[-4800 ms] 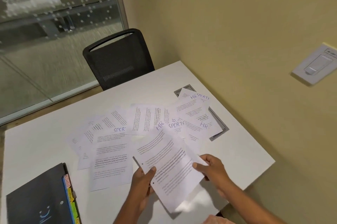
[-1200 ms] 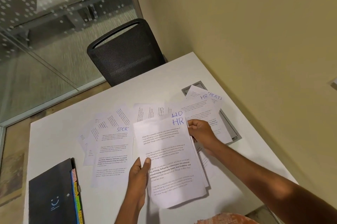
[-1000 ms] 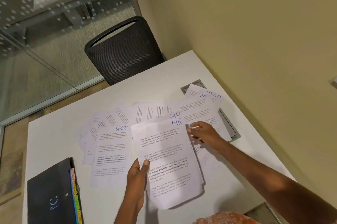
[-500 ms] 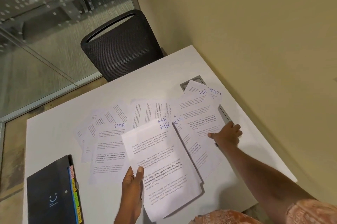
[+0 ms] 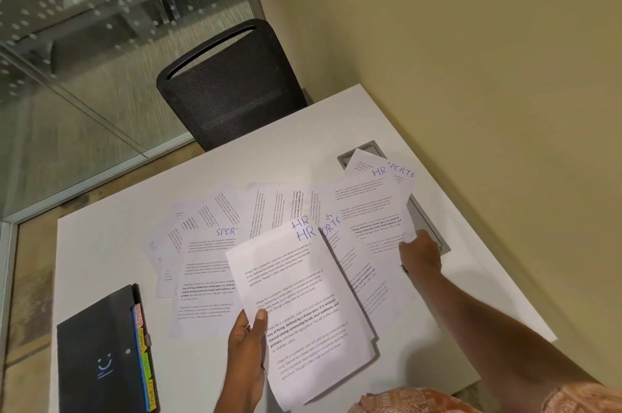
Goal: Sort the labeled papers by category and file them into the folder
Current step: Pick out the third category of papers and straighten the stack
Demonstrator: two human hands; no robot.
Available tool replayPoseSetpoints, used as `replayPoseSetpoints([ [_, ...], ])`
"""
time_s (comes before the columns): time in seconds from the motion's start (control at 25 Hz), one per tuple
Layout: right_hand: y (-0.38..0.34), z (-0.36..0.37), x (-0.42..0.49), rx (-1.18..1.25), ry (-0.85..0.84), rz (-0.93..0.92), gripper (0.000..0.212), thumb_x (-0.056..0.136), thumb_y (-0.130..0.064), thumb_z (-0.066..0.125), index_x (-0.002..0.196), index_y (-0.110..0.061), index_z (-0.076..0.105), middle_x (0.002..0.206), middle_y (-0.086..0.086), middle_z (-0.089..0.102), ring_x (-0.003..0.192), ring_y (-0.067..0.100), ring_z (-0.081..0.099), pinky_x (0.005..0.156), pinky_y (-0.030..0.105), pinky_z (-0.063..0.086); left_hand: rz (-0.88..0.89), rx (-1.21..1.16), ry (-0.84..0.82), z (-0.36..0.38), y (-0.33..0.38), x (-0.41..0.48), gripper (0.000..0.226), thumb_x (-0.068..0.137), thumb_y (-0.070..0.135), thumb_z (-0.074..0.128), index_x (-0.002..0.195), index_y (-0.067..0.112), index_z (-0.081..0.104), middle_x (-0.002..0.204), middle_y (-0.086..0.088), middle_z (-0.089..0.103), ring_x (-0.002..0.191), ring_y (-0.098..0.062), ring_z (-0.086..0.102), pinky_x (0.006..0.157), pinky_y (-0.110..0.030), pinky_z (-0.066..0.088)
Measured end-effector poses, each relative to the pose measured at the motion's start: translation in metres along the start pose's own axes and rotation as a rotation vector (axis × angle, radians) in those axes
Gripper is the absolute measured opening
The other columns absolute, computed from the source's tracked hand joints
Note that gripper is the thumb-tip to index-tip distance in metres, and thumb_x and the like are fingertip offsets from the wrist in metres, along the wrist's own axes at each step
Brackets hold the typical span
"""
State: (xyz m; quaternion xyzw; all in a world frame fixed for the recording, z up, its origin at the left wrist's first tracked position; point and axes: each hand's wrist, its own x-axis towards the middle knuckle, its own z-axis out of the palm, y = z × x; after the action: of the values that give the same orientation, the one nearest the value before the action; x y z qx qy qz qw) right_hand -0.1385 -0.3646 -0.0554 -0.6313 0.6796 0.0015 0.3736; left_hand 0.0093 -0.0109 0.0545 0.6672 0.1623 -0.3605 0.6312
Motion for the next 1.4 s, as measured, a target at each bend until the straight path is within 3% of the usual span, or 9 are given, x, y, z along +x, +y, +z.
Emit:
replayPoseSetpoints([
  [0.12,0.002,-0.015,-0.001,0.084,0.014,-0.093,0.003,0.095,-0.017,0.07,0.096,-0.015,0.069,0.107,0.007,0.078,0.072,0.026,0.07,0.051,0.025,0.048,0.01,-0.002,0.007,-0.004,0.001,0.003,0.035,0.108,0.013,0.057,0.141,0.016,0.064,0.132,-0.009,0.075,0.126,-0.035,0.069,0.115,-0.062,0.045],
  [0.28,0.001,-0.042,-0.001,0.262,0.054,-0.098,0.012,0.089,-0.024,0.077,0.099,-0.016,0.076,0.097,0.003,0.079,0.074,0.028,0.074,0.065,0.038,0.062,0.017,-0.027,0.001,-0.007,0.004,0.004,0.033,0.108,0.012,0.056,0.14,0.014,0.065,0.132,-0.011,0.074,0.124,-0.035,0.07,0.112,-0.059,0.049],
  [0.44,-0.003,-0.08,-0.014,0.508,0.093,-0.126,0.004,0.094,-0.016,0.079,0.097,-0.017,0.077,0.093,0.007,0.078,0.067,0.026,0.07,0.053,0.027,0.057,0.019,-0.092,-0.022,-0.009,0.01,-0.002,0.033,0.109,0.01,0.053,0.14,0.014,0.064,0.129,-0.011,0.076,0.115,-0.032,0.075,0.089,-0.042,0.064],
  [0.64,-0.003,-0.104,-0.031,0.651,0.05,-0.119,0.01,0.093,-0.018,0.083,0.101,-0.019,0.078,0.097,0.005,0.081,0.058,0.02,0.07,0.066,0.042,0.058,0.01,-0.126,-0.088,-0.013,0.021,-0.009,0.032,0.108,0.01,0.055,0.138,0.016,0.066,0.13,-0.012,0.075,0.113,-0.029,0.076,0.082,-0.038,0.066],
  [0.76,-0.008,-0.102,-0.05,0.671,-0.04,-0.146,0.011,0.093,-0.017,0.083,0.103,-0.018,0.079,0.098,0.007,0.082,0.055,0.019,0.067,0.065,0.041,0.057,0.023,-0.14,-0.128,-0.011,0.029,-0.016,0.031,0.108,0.01,0.055,0.137,0.015,0.066,0.128,-0.013,0.076,0.107,-0.027,0.078,0.076,-0.035,0.066],
  [0.92,-0.022,-0.08,-0.093,0.67,-0.252,-0.167,0.014,0.094,-0.015,0.082,0.107,-0.016,0.08,0.099,0.008,0.083,0.066,0.027,0.069,0.066,0.042,0.06,0.034,-0.162,-0.137,-0.009,0.036,-0.019,0.031,0.107,0.009,0.056,0.136,0.012,0.066,0.126,-0.017,0.076,0.103,-0.031,0.079,0.077,-0.039,0.067],
  [1.12,-0.035,-0.05,-0.138,0.647,-0.527,-0.167,0.021,0.097,-0.011,0.079,0.117,-0.014,0.079,0.111,0.006,0.082,0.069,0.014,0.071,0.064,0.033,0.062,0.033,-0.191,-0.102,-0.021,0.037,-0.018,0.03,0.107,0.012,0.058,0.136,0.01,0.065,0.125,-0.018,0.076,0.099,-0.031,0.079,0.075,-0.04,0.067],
  [1.4,-0.049,-0.015,-0.185,0.564,-0.718,-0.184,0.02,0.098,-0.008,0.076,0.118,-0.01,0.078,0.112,0.01,0.082,0.067,0.017,0.07,0.061,0.029,0.059,0.03,-0.21,0.0,-0.054,0.027,-0.015,0.025,0.108,0.017,0.058,0.13,0.008,0.064,0.123,-0.018,0.077,0.097,-0.03,0.079,0.075,-0.04,0.067],
])
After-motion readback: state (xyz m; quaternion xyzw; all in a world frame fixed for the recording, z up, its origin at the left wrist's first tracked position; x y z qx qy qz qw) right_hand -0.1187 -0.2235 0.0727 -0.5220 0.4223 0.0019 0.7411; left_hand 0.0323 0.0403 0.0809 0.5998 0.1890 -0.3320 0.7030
